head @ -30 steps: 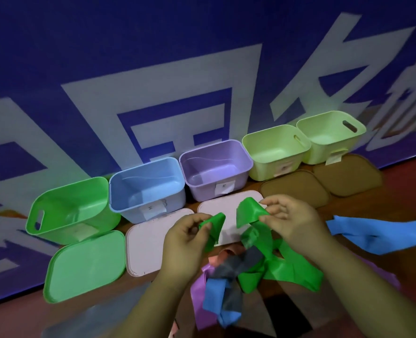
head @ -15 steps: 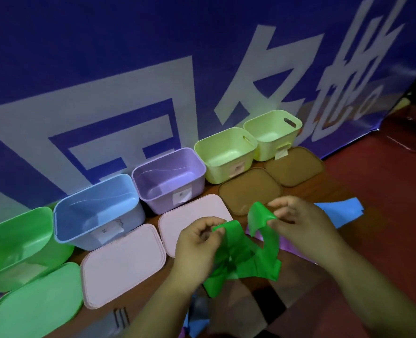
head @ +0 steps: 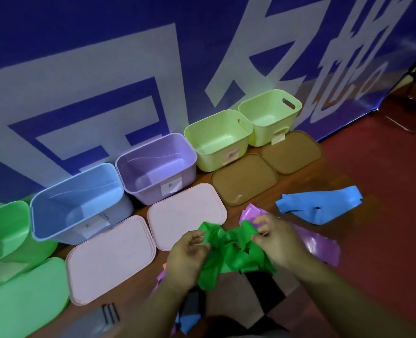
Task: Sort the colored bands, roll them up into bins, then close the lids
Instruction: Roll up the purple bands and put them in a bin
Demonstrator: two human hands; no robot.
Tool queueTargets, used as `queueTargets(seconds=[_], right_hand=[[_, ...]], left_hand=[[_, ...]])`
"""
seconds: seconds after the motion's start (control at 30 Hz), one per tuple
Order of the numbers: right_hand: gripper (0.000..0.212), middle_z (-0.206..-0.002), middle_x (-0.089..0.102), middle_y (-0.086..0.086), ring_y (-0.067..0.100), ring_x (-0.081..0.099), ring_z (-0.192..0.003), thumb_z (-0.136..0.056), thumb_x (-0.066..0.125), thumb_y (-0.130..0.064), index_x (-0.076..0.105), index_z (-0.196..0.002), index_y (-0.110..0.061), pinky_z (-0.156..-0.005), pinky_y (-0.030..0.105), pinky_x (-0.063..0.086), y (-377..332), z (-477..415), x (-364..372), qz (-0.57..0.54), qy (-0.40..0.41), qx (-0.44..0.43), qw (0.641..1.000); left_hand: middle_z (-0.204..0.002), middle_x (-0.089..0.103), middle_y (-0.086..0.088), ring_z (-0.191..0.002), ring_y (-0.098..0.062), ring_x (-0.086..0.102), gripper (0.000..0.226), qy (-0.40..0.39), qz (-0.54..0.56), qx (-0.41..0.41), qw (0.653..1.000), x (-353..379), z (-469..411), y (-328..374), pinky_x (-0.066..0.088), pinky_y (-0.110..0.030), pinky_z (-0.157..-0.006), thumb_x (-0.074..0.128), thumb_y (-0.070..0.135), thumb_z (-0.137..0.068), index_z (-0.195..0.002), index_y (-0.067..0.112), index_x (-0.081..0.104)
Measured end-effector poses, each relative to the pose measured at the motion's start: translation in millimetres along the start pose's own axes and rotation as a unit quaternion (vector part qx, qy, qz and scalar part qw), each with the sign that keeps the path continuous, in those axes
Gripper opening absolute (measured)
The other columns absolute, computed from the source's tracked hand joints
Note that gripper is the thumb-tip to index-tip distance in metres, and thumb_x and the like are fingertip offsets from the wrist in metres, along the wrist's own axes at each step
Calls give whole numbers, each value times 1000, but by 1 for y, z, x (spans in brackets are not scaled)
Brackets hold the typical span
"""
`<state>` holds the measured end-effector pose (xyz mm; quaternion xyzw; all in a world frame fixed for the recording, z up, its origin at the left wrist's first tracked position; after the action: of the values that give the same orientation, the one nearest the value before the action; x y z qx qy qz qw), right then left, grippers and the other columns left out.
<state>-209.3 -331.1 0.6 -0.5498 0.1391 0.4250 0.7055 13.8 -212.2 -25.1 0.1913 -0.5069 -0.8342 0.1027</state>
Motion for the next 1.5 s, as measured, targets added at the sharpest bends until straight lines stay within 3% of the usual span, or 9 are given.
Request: queueTargets(seconds=[0.1,0.27,0.4,0.6,0.7,0.83,1.17,1.33,1.5], right_hand=[[36,-101,72,-5,13,67,-90,-77,80,-22,65,-110,-23,-84,27,53,1,-14,31,19,-29,1,999],[38,-106,68,-8,13,65,-98,-77,76,-30,65,-113,-26,-85,24,49,-22,-16,62,96,-53,-62,992],[30,-101,62,-6,15,62,-93,-79,73,-30,64,-107,-27,-82,33,52,-49,-10,82,113,-59,-117,985],[28,-103,68,0,22,64,-94,-86,64,-35,59,-111,-22,-77,32,51,-67,-22,126,194,-123,-124,965],[29,-105,68,5,25,64,-98,-88,63,-34,56,-111,-19,-72,29,45,-60,-25,139,237,-157,-81,955],[20,-99,66,5,22,63,-89,-88,65,-25,56,-105,-18,-72,30,48,-56,-25,143,210,-157,-56,963],[21,-91,71,-3,20,64,-82,-88,65,-21,67,-109,-23,-72,30,47,-92,-3,107,180,-39,-146,972],[18,-86,74,-6,14,66,-79,-85,69,-16,74,-99,-25,-70,27,51,-118,18,89,150,1,-224,963],[20,-94,75,-13,-8,66,-89,-87,70,-10,75,-101,-24,-78,7,45,-129,37,88,-35,-91,-169,981]], left_hand=[[-86,74,-1,-68,3,64,17,10,-46,-4,999,-24,2,-18,49,-11,-65,63,-7,-88,-96,8,65],[-83,66,20,-79,17,60,27,38,-182,18,982,-57,5,-39,44,-7,-66,72,14,-85,-87,38,60],[-96,69,18,-87,3,63,26,22,-215,13,976,-69,2,-59,49,-20,-77,74,22,-79,-100,36,65],[-108,58,29,-100,0,59,40,3,-226,22,974,-71,5,-66,33,4,-81,76,15,-78,-105,41,64],[-113,53,36,-107,-2,57,40,7,-238,37,971,-70,6,-67,34,1,-86,74,20,-80,-114,39,66],[-120,62,20,-109,-11,57,49,-20,-273,63,960,-60,4,-67,46,-25,-92,64,34,-80,-128,43,55],[-133,55,26,-122,-4,51,64,-71,-309,92,944,-44,-8,-67,46,-29,-102,57,45,-80,-138,63,35],[-134,57,21,-124,0,52,62,-82,-268,76,957,-40,-8,-78,45,-29,-105,58,53,-77,-138,52,44],[-119,67,9,-107,2,62,44,-45,-121,83,988,-53,11,-54,51,-27,-97,70,20,-87,-129,25,60]])
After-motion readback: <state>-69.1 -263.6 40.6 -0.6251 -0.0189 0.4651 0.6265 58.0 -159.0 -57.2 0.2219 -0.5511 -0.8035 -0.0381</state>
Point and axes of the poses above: each hand's wrist, its own z-axis away from the middle knuckle, its own x-axis out of the palm, y = z × x, the point moved 10 cm from there along -z, towards the middle knuckle
